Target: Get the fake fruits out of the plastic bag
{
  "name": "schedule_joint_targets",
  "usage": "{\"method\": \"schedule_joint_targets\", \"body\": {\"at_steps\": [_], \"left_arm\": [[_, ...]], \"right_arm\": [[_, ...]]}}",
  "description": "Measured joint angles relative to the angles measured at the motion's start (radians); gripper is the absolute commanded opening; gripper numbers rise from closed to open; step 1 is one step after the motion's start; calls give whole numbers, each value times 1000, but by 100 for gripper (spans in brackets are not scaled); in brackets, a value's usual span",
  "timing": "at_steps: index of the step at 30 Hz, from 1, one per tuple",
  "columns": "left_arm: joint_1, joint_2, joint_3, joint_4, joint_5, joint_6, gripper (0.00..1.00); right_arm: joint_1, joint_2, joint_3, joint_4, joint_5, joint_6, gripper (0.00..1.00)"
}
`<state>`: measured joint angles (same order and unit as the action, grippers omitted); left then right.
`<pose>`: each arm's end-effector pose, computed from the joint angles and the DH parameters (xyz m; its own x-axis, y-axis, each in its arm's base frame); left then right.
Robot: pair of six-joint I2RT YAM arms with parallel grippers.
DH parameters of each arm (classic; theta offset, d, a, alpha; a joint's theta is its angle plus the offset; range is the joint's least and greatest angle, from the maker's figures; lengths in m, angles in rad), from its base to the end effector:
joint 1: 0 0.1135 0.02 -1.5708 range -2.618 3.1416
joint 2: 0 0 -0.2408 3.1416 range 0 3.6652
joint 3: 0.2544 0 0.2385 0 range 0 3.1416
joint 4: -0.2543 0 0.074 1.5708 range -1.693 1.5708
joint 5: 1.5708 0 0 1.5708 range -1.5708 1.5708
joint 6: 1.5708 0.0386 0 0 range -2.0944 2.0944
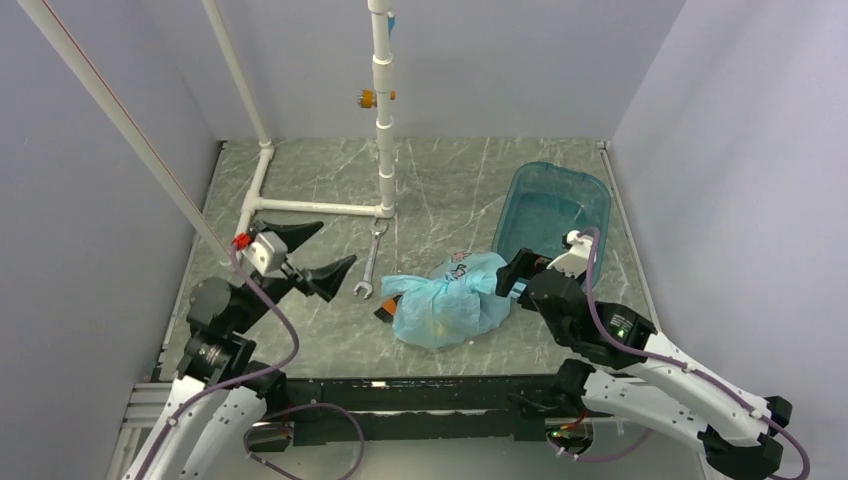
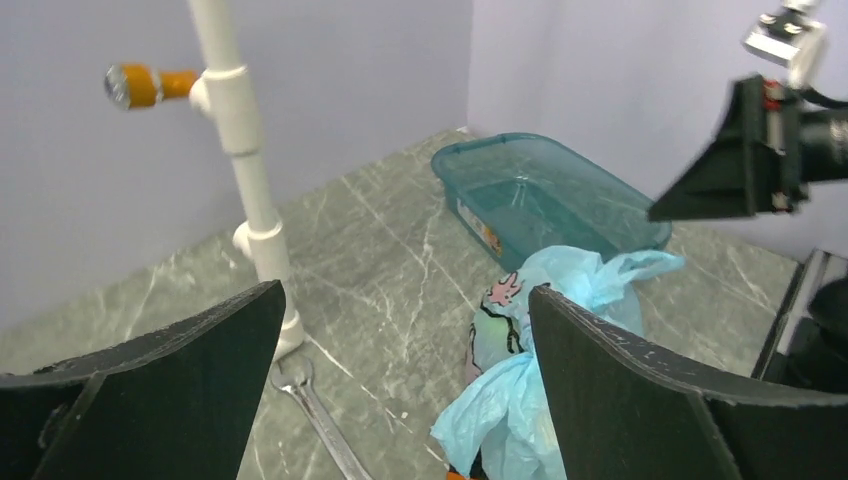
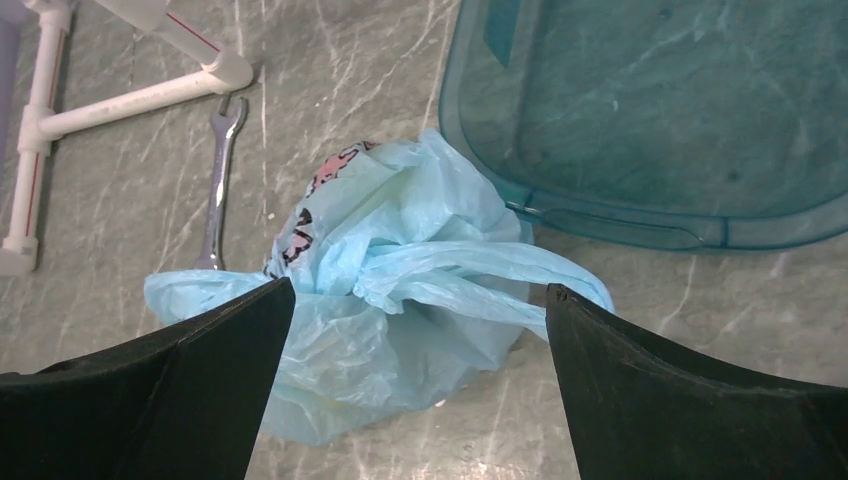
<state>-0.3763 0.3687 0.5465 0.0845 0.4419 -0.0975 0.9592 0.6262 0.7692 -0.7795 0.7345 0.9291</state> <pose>0.1029 -0.0584 0.3284 0.1704 -0.1619 -0.9720 0.7364 0.6764 0.0164 0.0943 0.0894 0.2859 -0.4431 0.4037 -0.8005 0.0949 0.9090 0.4059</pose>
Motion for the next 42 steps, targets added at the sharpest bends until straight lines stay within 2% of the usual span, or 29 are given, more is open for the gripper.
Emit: {"method": "schedule_joint_targets", "body": {"at_steps": [4,8,13,17,24,27,29,34,38,40,42], "left_arm": [[0,87,48,-44,-165,-117,99],[1,173,119,-165,-406,-276,99],[3,276,226,-288,-521,-315,99],[14,339,284,-307,-464,-298,99],[18,561,415,-301,-101,-273,99],[-15,705,480,-300,26,-254,99],[-64,782,516,-324,64,-232,96],[-211,929,612,-434,86,-172,92],[-370,1008,718,-528,-2,-76,88],[-436,1009,710,-534,-31,-37,83],[-496,1006,682,-532,-55,-2,73]], "right_arm": [[0,-16,0,-34,2,-14,100],[0,1,2,-38,0,-51,100],[0,69,13,-41,-16,-96,100],[0,106,13,-16,-60,-137,100],[-3,140,13,67,-132,-179,99],[-48,181,20,101,-186,-199,95],[-122,220,21,131,-252,-217,92],[-315,243,0,216,-457,-265,91],[-340,237,-46,285,-574,-291,87],[-341,241,-65,297,-616,-293,83],[-341,243,-80,308,-645,-292,79]]}}
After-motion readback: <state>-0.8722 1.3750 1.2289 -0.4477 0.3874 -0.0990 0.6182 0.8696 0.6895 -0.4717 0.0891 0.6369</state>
